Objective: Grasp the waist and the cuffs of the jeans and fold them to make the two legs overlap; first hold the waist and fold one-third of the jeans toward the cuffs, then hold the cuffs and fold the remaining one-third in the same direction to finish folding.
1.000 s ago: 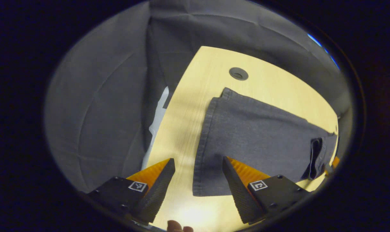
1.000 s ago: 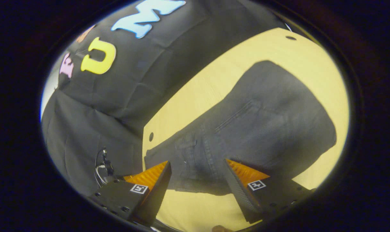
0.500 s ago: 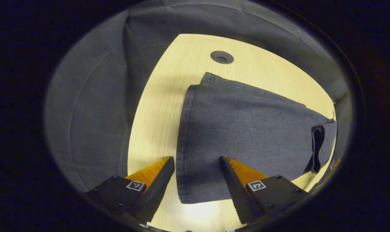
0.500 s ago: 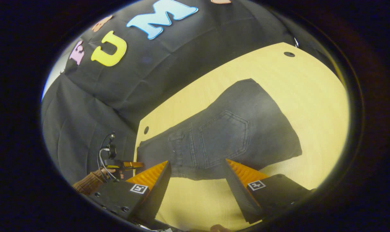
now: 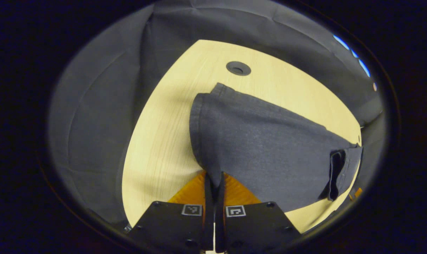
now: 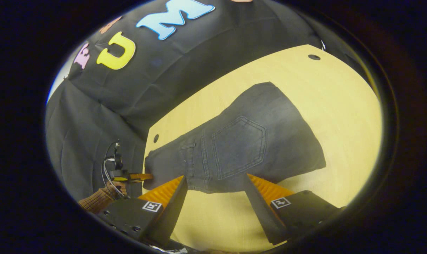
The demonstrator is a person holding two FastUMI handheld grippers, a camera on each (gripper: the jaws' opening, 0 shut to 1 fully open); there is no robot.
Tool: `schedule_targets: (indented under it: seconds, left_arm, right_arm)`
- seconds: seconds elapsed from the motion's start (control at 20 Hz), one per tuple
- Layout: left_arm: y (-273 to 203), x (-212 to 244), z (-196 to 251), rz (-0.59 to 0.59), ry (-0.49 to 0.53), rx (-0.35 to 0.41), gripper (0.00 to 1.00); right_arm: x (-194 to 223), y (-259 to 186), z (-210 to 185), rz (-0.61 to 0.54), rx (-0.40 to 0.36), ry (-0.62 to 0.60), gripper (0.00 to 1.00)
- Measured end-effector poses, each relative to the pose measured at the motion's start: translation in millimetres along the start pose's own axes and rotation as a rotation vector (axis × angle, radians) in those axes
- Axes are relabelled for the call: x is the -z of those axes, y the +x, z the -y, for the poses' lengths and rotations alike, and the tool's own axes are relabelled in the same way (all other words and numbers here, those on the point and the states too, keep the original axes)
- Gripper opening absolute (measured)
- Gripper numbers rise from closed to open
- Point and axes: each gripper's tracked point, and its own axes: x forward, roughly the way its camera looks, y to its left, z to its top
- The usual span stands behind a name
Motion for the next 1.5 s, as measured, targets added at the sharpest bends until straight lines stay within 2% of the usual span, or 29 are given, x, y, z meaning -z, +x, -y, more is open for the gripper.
schedule_targets:
  seconds: [0.15, 0.3, 0.5, 0.7, 0.85, 0.95, 1.05, 1.25, 1.35, 1.5]
  left_arm:
    - [-16, 1, 12, 0.015, 0.028, -0.021, 0.10]
    - [-65, -5, 75, 0.096, 0.129, 0.081, 0.10]
    - [-138, 2, 190, 0.183, 0.224, 0.269, 0.10]
    - [-180, 27, 322, 0.216, 0.335, 0.460, 0.10]
    - [-185, 46, 417, 0.200, 0.414, 0.547, 0.10]
    - [-166, 69, 475, 0.162, 0.461, 0.587, 0.10]
    - [-121, 98, 510, 0.090, 0.521, 0.573, 0.10]
    - [-14, 148, 536, -0.043, 0.586, 0.346, 0.10]
    - [24, 159, 532, -0.035, 0.599, 0.258, 0.10]
    - [55, 158, 521, -0.014, 0.571, 0.169, 0.11]
  right_arm:
    - [-5, -8, 9, 0.017, 0.005, 0.001, 0.96]
    - [-6, -19, 21, 0.027, 0.008, 0.022, 0.96]
    - [-11, -32, 35, 0.044, 0.005, 0.043, 0.96]
    - [-13, -52, 52, 0.061, 0.000, 0.062, 0.96]
    - [-11, -74, 75, 0.086, 0.005, 0.090, 0.96]
    - [-10, -93, 94, 0.105, 0.017, 0.118, 0.96]
    - [-11, -112, 116, 0.133, 0.034, 0.156, 0.96]
    - [-12, -152, 155, 0.206, 0.063, 0.251, 0.96]
    - [-10, -165, 171, 0.233, 0.074, 0.299, 0.96]
    - [-3, -181, 190, 0.249, 0.090, 0.339, 0.96]
